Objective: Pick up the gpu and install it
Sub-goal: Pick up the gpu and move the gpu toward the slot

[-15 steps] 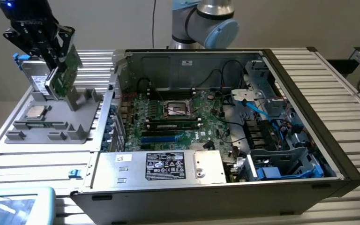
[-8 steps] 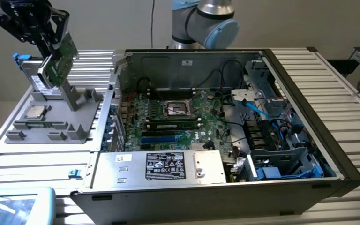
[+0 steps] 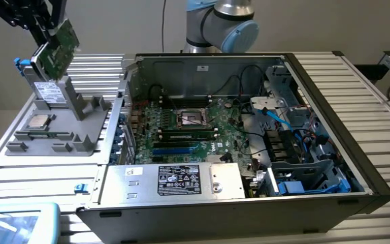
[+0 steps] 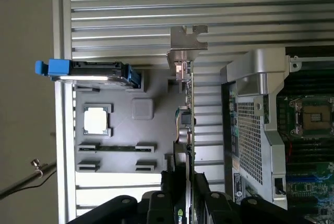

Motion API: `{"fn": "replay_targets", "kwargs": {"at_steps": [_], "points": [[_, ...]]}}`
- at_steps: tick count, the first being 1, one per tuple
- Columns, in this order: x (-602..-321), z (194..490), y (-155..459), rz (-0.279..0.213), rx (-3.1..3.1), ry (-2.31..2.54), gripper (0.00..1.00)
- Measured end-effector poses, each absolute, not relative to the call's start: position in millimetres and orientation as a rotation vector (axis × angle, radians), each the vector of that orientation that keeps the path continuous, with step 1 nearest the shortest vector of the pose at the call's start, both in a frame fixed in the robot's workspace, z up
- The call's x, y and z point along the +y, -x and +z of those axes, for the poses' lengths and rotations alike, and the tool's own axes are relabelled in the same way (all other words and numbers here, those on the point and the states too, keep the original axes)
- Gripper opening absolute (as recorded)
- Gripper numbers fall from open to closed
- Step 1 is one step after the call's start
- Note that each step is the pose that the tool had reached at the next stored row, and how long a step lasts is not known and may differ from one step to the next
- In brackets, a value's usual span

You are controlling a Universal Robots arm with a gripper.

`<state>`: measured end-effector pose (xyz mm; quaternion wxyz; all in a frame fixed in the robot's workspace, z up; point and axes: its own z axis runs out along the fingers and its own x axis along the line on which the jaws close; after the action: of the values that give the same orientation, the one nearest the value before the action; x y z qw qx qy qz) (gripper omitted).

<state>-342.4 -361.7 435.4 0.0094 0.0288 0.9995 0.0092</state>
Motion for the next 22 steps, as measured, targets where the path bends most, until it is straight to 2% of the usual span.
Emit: {"fn": "replay_targets", "kwargs": {"at_steps": [8,22], "points": [[-361.6,442.5,342.3,0.026,3.122,-0.076,0.27],[-361.7,446.4,342.3,0.029,3.109,0.317,0.27]]}}
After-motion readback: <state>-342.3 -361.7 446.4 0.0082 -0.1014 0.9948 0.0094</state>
